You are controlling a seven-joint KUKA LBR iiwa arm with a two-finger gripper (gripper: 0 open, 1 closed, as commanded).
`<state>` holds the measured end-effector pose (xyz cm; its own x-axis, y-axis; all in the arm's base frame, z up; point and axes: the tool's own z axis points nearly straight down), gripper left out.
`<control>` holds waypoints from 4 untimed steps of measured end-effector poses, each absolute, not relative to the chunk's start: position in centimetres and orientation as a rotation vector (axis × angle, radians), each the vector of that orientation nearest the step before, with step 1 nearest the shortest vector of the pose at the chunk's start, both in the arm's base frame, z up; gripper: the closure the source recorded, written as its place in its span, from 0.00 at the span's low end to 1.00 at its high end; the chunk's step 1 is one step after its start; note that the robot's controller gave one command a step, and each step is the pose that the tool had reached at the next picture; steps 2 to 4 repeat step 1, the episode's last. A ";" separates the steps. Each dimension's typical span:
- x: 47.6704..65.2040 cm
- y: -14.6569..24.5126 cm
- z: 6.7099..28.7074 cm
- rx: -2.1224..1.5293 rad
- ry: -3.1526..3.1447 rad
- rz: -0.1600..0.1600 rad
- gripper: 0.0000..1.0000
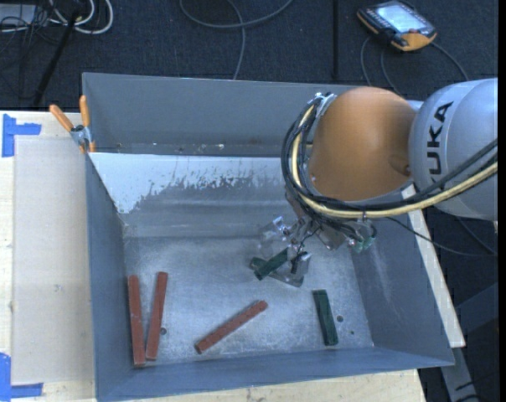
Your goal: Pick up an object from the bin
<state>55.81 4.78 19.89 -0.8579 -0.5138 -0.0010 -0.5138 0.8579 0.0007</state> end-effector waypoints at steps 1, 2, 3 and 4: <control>56.3 4.3 22.0 -0.971 2.993 0.005 1.00; 56.3 4.3 22.0 -0.971 2.993 0.005 1.00; 56.3 4.3 22.0 -0.971 2.993 0.005 1.00; 56.3 4.3 22.0 -0.971 2.993 0.005 1.00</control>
Offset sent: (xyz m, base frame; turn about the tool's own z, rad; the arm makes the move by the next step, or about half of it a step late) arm -0.0144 -0.1315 0.1040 -0.1606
